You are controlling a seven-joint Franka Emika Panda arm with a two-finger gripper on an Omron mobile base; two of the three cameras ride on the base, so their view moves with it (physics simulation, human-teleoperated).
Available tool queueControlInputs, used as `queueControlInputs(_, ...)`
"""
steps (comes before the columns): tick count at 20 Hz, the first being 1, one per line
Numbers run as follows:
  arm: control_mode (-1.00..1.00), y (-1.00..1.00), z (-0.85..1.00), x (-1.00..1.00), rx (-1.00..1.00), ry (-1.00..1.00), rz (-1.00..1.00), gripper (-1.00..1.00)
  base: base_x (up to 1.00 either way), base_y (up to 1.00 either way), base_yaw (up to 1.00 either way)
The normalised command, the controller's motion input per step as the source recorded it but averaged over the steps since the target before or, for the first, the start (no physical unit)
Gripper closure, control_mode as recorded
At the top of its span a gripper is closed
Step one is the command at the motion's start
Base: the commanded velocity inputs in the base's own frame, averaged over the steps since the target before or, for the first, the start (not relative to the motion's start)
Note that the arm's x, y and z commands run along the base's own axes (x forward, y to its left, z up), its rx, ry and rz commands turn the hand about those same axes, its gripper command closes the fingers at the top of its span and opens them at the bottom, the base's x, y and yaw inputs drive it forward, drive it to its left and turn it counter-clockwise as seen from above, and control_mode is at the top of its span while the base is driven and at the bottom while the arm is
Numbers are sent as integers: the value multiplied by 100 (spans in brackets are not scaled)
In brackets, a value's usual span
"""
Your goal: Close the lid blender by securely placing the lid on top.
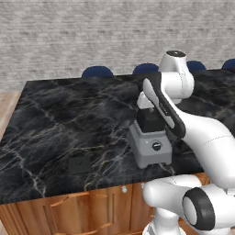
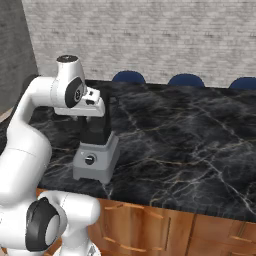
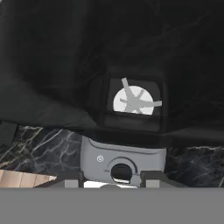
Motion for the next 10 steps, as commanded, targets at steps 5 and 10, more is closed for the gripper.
queueControlInputs(5, -100, 33, -1, -22, -1, -5, 0, -100, 0, 0, 0)
queueControlInputs(10, -100, 97, -16, -16, -14, -1, -3, -100, 0, 0, 0)
